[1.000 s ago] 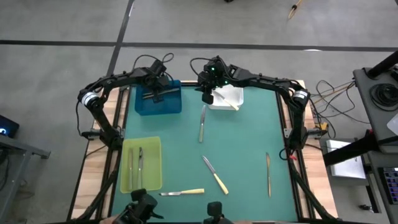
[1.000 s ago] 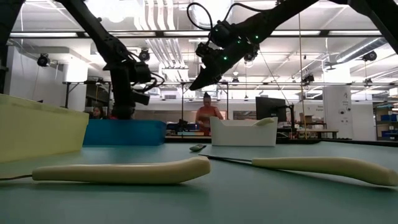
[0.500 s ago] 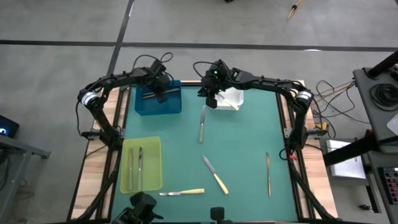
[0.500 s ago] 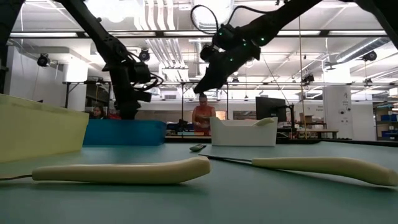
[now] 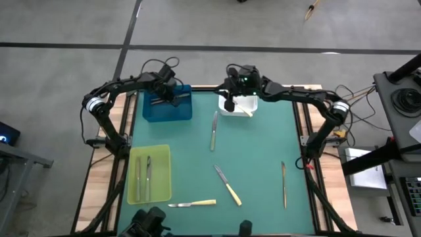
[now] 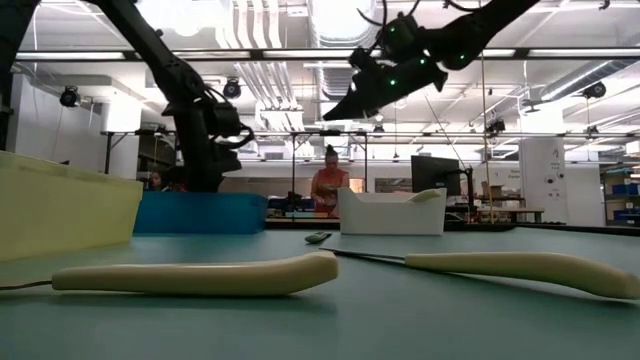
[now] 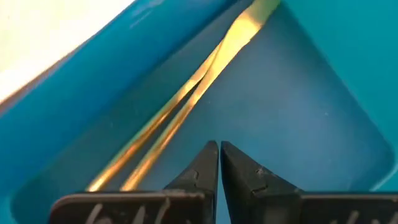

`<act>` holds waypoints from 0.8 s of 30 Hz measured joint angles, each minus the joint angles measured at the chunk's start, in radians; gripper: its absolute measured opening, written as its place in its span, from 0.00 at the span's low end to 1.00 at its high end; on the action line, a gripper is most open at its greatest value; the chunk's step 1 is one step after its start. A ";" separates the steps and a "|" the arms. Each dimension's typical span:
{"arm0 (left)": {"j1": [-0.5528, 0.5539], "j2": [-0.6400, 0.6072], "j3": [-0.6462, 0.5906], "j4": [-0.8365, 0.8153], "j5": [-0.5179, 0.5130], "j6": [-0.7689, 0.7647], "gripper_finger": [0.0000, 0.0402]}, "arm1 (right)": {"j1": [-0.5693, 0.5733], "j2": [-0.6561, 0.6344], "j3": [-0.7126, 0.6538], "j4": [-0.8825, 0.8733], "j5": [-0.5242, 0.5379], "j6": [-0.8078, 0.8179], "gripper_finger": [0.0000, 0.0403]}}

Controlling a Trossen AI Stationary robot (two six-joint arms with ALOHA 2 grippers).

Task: Sort silverware by color (type)
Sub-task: Put the left gold knife into the blue bin

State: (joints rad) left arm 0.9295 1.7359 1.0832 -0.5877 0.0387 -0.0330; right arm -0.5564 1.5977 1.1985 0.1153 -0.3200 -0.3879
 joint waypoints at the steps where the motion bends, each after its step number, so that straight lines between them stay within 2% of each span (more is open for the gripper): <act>1: 0.000 0.000 -0.004 0.004 -0.004 -0.018 0.00 | 0.000 -0.007 -0.004 0.002 0.000 0.000 0.15; 7: -0.007 0.000 -0.024 0.014 -0.114 -0.083 0.00 | -0.006 -0.009 -0.031 0.005 0.004 -0.023 0.15; 15: -0.007 0.000 -0.026 0.046 -0.169 -0.097 0.00 | -0.030 -0.009 -0.041 0.033 0.007 -0.014 0.15; 24: -0.007 0.000 -0.047 0.075 -0.171 -0.099 0.00 | -0.032 -0.009 -0.042 0.031 0.007 -0.011 0.15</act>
State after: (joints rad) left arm 0.9221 1.7359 1.0362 -0.5123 -0.1327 -0.1323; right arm -0.5880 1.5887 1.1568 0.1467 -0.3130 -0.3987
